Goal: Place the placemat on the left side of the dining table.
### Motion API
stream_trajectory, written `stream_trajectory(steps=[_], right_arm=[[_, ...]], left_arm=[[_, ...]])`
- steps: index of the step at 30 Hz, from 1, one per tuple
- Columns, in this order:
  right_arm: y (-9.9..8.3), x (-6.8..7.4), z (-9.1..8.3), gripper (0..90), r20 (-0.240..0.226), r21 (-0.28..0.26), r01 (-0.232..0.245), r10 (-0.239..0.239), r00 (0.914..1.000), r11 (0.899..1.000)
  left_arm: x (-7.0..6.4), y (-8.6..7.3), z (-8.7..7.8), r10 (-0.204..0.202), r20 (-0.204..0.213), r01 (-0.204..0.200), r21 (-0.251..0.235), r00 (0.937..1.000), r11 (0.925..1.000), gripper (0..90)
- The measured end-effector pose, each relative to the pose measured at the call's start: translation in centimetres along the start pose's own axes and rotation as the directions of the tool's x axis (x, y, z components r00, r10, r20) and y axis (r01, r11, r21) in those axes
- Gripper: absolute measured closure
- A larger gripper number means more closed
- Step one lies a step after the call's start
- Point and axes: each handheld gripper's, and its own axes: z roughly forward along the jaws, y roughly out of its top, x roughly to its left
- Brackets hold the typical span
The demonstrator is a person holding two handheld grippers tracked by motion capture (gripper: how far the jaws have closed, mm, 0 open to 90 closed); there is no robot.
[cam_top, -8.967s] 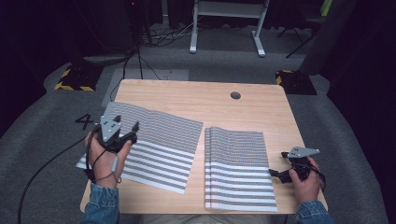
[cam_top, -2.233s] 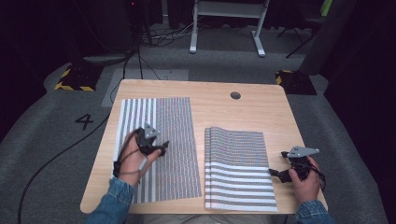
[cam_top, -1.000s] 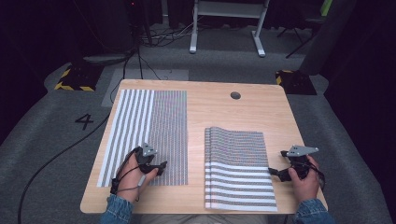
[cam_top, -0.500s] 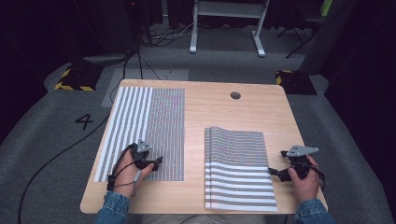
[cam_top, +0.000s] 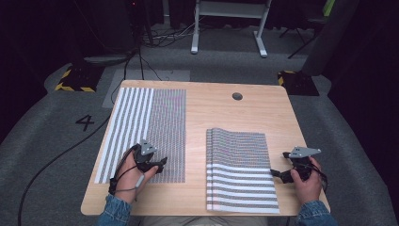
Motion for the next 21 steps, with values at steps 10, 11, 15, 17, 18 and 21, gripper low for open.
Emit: stream_trajectory(steps=[10, 11, 15, 17, 18, 21], right_arm=[[0.0, 0.0, 0.0, 0.3, 0.0, 0.0, -0.002, 0.002, 1.0, 1.0], [0.0, 0.0, 0.0, 0.3, 0.0, 0.0, -0.001, 0.001, 1.0, 1.0], [0.0, 0.0, 0.0, 0.3, 0.0, 0.0, -0.002, 0.002, 1.0, 1.0], [0.0, 0.0, 0.0, 0.3, -0.001, 0.0, -0.002, 0.002, 1.0, 1.0], [0.0, 0.0, 0.0, 0.3, 0.0, 0.0, -0.002, 0.002, 1.0, 1.0], [0.0, 0.0, 0.0, 0.3, 0.0, 0.0, -0.002, 0.002, 1.0, 1.0]], left_arm=[[-3.4, 1.1, -1.7, 0.072, 0.114, -0.064, -0.065, 0.9909, 0.9958, 29.3], [-3.8, 1.1, -1.8, 0.087, 0.14, -0.078, -0.072, 0.9863, 0.9944, 29.3], [-5.5, 1.1, -1.9, 0.16, 0.216, -0.146, -0.083, 0.9631, 0.9859, 27.8], [-5.8, 1.1, -1.8, 0.179, 0.226, -0.165, -0.079, 0.9576, 0.9832, 26.7], [-6.3, 1.0, -1.8, 0.197, 0.23, -0.187, -0.064, 0.9532, 0.9803, 26.7], [-7.3, 0.7, -1.6, 0.221, 0.253, -0.213, -0.059, 0.942, 0.9752, 26.9]])
